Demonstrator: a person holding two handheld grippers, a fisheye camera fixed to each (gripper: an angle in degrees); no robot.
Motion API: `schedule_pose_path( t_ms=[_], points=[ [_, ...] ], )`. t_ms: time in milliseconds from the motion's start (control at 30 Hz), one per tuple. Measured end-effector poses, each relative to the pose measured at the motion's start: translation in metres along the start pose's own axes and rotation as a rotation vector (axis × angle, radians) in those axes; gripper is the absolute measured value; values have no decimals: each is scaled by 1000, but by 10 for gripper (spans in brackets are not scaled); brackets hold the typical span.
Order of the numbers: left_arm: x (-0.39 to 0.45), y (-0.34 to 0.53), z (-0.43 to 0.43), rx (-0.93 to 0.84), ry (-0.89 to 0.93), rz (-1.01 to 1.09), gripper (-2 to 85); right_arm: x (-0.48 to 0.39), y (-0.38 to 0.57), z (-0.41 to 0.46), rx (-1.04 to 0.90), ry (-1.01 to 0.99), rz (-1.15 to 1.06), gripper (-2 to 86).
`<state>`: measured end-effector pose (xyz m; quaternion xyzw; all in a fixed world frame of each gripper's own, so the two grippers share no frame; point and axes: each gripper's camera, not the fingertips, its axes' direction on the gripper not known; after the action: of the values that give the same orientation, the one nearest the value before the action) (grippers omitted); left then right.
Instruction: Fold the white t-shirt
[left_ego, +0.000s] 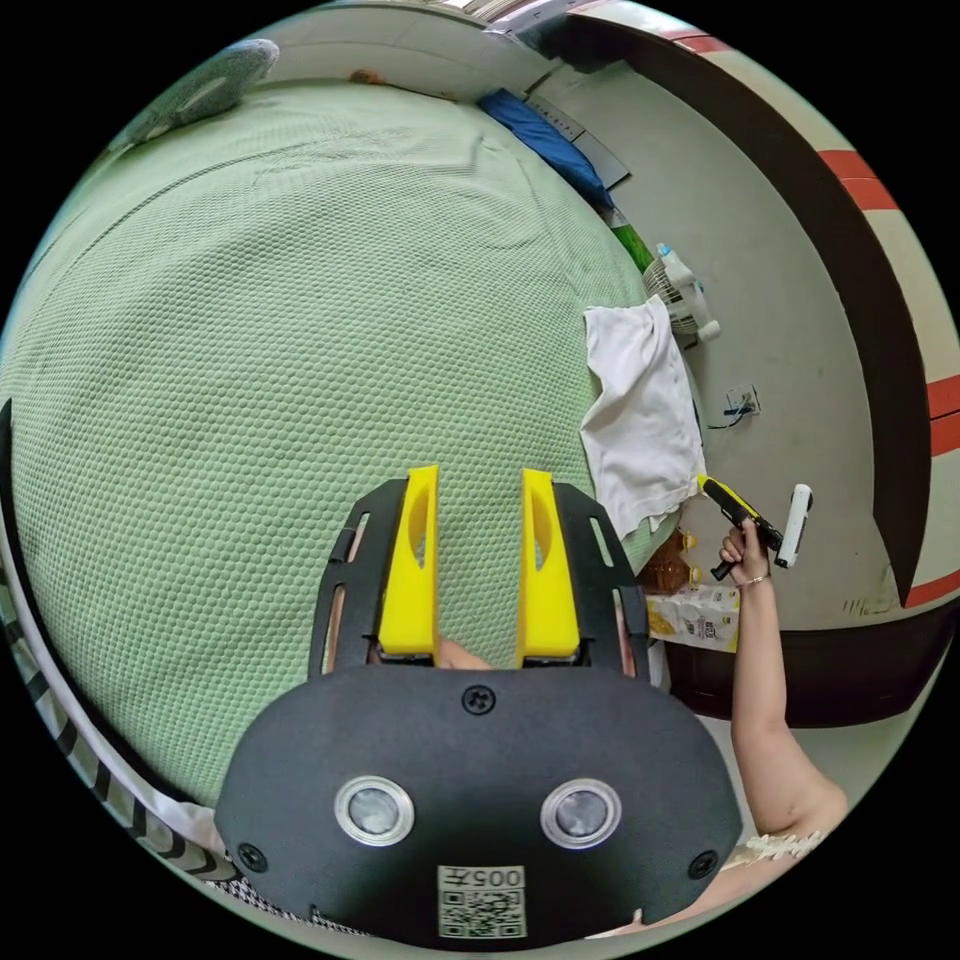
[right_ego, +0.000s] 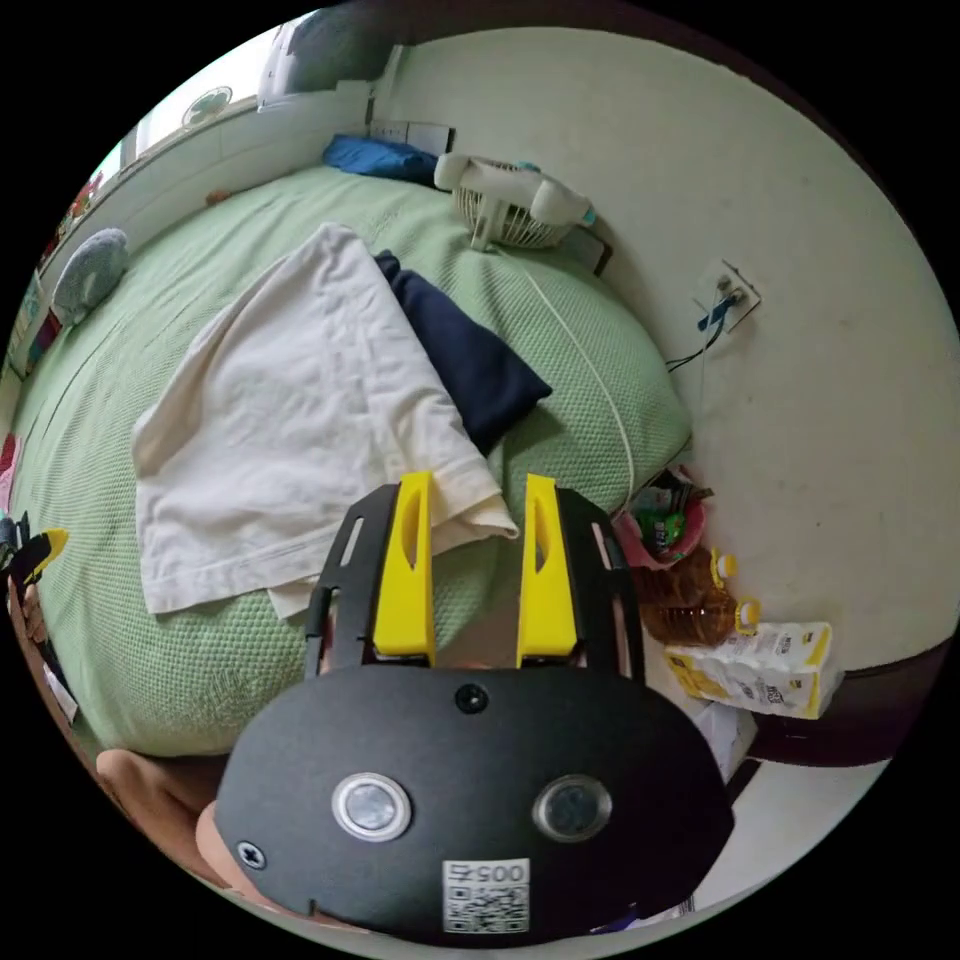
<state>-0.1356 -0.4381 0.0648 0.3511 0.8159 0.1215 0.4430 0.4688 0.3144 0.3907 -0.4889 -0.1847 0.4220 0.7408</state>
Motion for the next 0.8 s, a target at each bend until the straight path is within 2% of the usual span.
schedule_pose_path(
  t_ms=[133,300,400,500,800],
  points=[
    [9,11,-7,-4,-10,4,125,16,-12,16,-87,-159,-7,87],
    [19,28,-14,-4,-5,0,121,30,-24,15,-118,-232,-65,58],
    [29,41,-20,-3,-16,12,119,29,-26,-3,-116,-203,-111,45],
    [43,62,-27,4,-48,41,117,21,-24,-34,-99,-213,-181,38],
    [101,148,-60,-4,-38,188,122,-33,-14,-159,-27,-467,-299,28]
  ],
)
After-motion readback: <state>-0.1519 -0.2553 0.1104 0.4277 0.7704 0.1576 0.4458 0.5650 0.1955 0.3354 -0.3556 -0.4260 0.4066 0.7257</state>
